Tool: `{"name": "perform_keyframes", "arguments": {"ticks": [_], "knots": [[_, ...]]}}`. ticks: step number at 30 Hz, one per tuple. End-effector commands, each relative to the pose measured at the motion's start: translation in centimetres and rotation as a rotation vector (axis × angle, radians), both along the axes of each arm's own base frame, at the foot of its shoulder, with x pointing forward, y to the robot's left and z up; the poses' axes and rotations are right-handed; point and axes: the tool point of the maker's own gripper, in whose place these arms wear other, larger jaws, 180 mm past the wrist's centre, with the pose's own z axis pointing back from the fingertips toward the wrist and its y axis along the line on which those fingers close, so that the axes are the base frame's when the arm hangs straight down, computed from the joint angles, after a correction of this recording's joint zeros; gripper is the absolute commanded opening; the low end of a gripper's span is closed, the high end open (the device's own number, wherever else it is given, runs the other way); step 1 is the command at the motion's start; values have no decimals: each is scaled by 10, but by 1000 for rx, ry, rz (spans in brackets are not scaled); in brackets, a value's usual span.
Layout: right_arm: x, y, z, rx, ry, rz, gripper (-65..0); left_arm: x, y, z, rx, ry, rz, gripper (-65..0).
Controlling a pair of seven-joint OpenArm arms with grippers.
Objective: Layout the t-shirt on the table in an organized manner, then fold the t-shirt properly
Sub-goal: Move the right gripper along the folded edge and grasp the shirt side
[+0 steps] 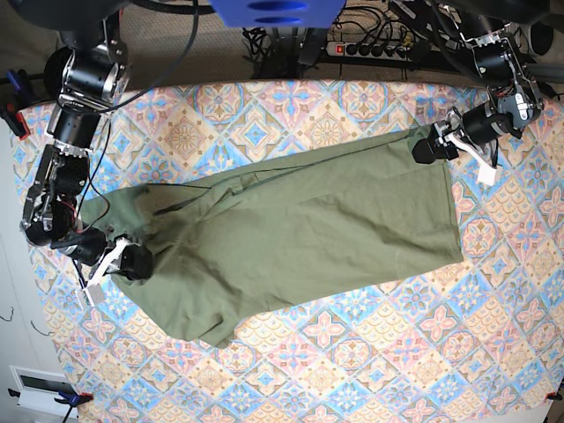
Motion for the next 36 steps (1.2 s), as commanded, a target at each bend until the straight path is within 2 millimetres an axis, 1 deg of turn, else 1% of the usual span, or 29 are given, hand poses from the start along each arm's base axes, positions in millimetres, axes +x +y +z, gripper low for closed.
{"name": "perform_keyframes", "arguments": {"ticks": [1,5,8,10,12,14,17,19,22,24,25,26,30,32,33,36], "knots": [[7,0,11,10,-37,-4,-628,8,4,12,5,-44,1,-267],[2,-13,3,-27,-10,-40,-628,8,4,12,5,-44,1,-267],[-12,-25,-10,-33,22,-73,-628,8,4,12,5,-44,1,-267],[-19,-42,-11,-58,32,-95,-628,8,4,12,5,-44,1,-267],[-24,-53,-12,-77,42,-108,-628,8,4,12,5,-44,1,-267],[-30,-58,-18,-86,56,-115,-628,8,4,12,5,-44,1,-267],[-33,-67,-22,-111,78,-124,-621,8,4,12,5,-44,1,-267],[-36,-74,-27,-164,101,-130,-581,8,4,12,5,-44,1,-267],[-40,-86,-31,-216,124,-152,-474,8,4,12,5,-44,1,-267],[-42,-96,-26,-224,113,-186,-405,9,4,14,1,-52,-1,-267],[-42,-99,-22,-224,101,-195,-377,10,2,18,-4,-65,-7,-267],[-42,-101,-19,-230,93,-203,-347,12,-1,26,-6,-93,-19,-264],[-58,-105,-16,-277,80,-202,-219,4,-13,54,-5,-166,-76,-258],[-63,-104,-12,-301,68,-194,-179,0,-15,55,-24,-162,-75,-258],[-65,-104,-12,-309,67,-191,-170,-2,-15,53,-27,-154,-73,-258],[-76,-101,-18,-308,80,-180,-171,-15,-18,45,-46,-120,-64,-258]]}}
